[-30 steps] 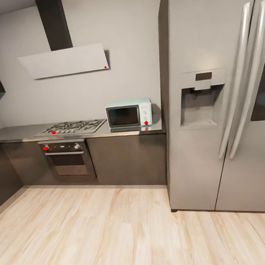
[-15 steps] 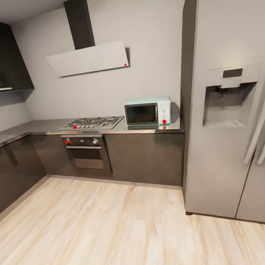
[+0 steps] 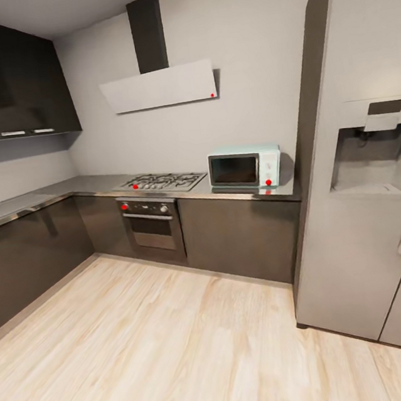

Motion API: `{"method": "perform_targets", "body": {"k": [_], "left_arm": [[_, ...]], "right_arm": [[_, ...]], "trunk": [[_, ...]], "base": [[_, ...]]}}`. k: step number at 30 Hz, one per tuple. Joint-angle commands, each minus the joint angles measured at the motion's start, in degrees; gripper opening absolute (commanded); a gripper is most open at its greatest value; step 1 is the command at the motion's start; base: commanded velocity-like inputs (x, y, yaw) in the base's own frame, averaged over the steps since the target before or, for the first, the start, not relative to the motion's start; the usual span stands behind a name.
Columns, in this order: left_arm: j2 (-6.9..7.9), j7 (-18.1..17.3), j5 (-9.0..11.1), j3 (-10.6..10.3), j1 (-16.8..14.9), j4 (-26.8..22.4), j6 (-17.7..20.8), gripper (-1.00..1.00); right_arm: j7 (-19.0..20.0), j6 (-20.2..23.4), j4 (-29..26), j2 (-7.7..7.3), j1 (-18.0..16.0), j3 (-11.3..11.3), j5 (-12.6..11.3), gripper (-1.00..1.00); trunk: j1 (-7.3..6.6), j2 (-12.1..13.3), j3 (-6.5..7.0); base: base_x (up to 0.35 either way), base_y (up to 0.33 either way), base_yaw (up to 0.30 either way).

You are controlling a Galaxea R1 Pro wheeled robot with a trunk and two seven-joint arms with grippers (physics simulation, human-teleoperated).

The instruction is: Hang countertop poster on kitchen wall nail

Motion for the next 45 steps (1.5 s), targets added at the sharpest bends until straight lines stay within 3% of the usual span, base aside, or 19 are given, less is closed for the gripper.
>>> {"method": "perform_targets", "body": {"k": [1,10,45], "left_arm": [[-0.04,0.0,0.4,0.1,0.0,-0.1,0.1,1.00],[-0.04,-0.1,0.4,0.1,0.0,-0.1,0.1,1.00],[-0.04,0.0,0.4,0.1,0.0,-0.1,0.1,1.00]], "right_arm": [[0.0,-0.2,0.1,0.00,0.0,0.0,0.0,1.00],[0.0,-0.2,0.1,-0.01,0.0,0.1,0.0,1.00],[0.0,-0.2,0.1,0.08,0.0,0.1,0.0,1.00]], "trunk": [[-0.02,0.0,-0.05],[-0.02,0.0,-0.05],[-0.02,0.0,-0.05]], "base": [[-0.195,-0.182,0.045],[-0.096,-0.091,0.119],[-0.002,-0.002,0.288]]}}
